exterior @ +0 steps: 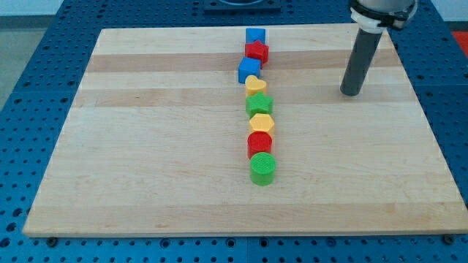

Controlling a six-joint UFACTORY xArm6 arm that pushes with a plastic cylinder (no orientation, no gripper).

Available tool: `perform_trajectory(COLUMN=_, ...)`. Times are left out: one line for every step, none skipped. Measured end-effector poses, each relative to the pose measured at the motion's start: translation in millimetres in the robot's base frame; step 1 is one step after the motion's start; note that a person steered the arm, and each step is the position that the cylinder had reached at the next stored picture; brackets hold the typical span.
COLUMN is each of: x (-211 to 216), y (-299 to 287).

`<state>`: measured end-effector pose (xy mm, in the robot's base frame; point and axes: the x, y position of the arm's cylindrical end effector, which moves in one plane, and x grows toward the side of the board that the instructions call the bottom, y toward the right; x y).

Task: Move your arm towards yellow hexagon

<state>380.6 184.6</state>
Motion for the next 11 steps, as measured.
perform_trajectory(x=0.3, y=0.0)
perform_trajectory(x=0.8, y=0.0)
perform_trajectory(x=0.8, y=0.0)
perform_trajectory(x=0.8, y=1.2)
perform_trajectory(x=0.8, y=1.2)
perform_trajectory(x=0.8, y=0.6)
perform_trajectory(x=4.0, y=0.5)
perform_trajectory(x=6.3, y=0.5)
perform_trajectory(x=6.6, y=0.5)
perform_trajectory(x=12.7, y=0.5)
perform_trajectory(x=17.9, y=0.5)
